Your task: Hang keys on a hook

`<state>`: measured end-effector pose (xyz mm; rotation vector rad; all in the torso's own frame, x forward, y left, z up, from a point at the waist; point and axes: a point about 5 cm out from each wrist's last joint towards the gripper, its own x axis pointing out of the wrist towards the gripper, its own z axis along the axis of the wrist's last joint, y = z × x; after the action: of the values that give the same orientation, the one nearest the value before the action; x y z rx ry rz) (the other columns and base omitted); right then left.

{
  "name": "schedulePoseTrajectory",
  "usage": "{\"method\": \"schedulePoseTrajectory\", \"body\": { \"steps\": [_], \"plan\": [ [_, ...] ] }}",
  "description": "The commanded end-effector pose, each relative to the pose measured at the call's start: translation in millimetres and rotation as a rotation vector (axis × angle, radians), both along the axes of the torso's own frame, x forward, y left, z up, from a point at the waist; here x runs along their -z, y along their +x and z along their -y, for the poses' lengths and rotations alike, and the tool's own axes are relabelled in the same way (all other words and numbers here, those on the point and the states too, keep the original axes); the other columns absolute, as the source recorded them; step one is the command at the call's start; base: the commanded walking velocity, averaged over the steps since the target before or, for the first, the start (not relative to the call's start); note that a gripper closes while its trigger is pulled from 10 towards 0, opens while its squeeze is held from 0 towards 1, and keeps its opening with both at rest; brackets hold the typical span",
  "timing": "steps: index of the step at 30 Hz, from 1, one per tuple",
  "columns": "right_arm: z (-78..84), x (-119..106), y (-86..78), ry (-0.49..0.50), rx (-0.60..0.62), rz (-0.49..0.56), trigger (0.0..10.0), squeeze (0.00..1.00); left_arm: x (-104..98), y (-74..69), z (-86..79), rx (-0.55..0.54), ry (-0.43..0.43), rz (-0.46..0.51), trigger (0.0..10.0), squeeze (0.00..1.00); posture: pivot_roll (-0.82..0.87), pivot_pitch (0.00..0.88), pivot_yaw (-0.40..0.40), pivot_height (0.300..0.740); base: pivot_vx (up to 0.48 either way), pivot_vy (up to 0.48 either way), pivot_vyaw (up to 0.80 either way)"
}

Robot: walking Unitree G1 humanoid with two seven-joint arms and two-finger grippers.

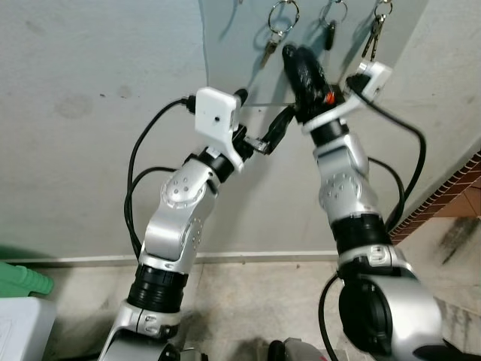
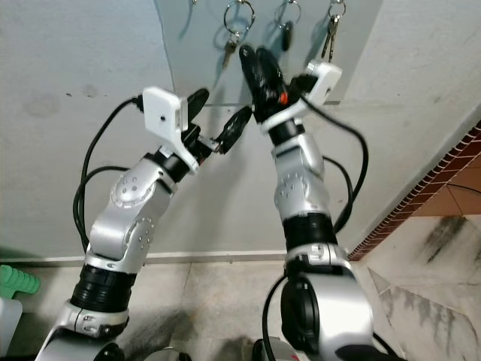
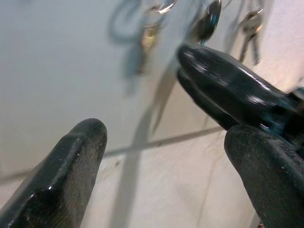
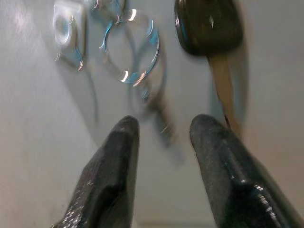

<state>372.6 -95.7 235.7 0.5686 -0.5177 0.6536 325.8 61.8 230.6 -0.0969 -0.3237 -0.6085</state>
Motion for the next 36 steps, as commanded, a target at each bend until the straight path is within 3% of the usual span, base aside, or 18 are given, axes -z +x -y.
{"method": "schedulePoseTrajectory", "body": {
  "steps": [1, 5, 10, 14, 20, 29, 36],
  "plan": [
    [-3.3, -1.7, -4.1, -0.035, -0.015, 0.024, 10.0, 0.00, 9.7, 0.1, -3.5, -0.029, 0.012, -0.023, 10.0, 0.00, -0.02, 0.186, -0.007, 0.721, 0.000, 0.000, 0.00],
    [7.4, 26.6, -13.1, -0.081, 0.023, -0.040, 10.0, 0.00, 37.7, 1.1, -16.1, -0.108, -0.005, -0.114, 10.0, 0.00, -0.02, 0.185, -0.004, 0.721, 0.000, 0.000, 0.00],
    [21.6, 48.0, -19.5, -0.122, 0.093, -0.104, 10.0, 0.00, 56.1, 1.2, -29.3, -0.174, -0.008, -0.156, 10.0, 0.00, -0.02, 0.168, -0.001, 0.721, 0.000, 0.000, 0.00],
    [36.6, 67.7, -25.2, -0.164, 0.177, -0.167, 10.0, 0.00, 71.9, 0.0, -43.7, -0.237, -0.011, -0.176, 10.0, 0.00, -0.02, 0.159, 0.003, 0.721, 0.000, 0.000, 0.00],
    [65.6, 103.8, -38.1, -0.215, 0.320, -0.295, 10.0, 0.00, 110.4, -3.9, -66.9, -0.334, -0.010, -0.297, 10.0, 0.00, -0.03, 0.131, 0.010, 0.721, 0.000, 0.000, 0.00],
    [90.5, 149.6, -67.3, -0.292, 0.447, -0.449, 10.0, 0.00, 151.7, -20.7, -85.8, -0.420, -0.032, -0.409, 10.0, 0.00, -0.03, 0.089, 0.008, 0.721, 0.000, 0.000, 0.00],
    [94.8, 187.2, -96.0, -0.349, 0.472, -0.566, 10.0, 0.00, 177.2, -38.3, -99.2, -0.482, -0.047, -0.455, 10.0, 0.00, -0.03, 0.069, 0.008, 0.721, 0.000, 0.000, 0.00]
  ]
}}
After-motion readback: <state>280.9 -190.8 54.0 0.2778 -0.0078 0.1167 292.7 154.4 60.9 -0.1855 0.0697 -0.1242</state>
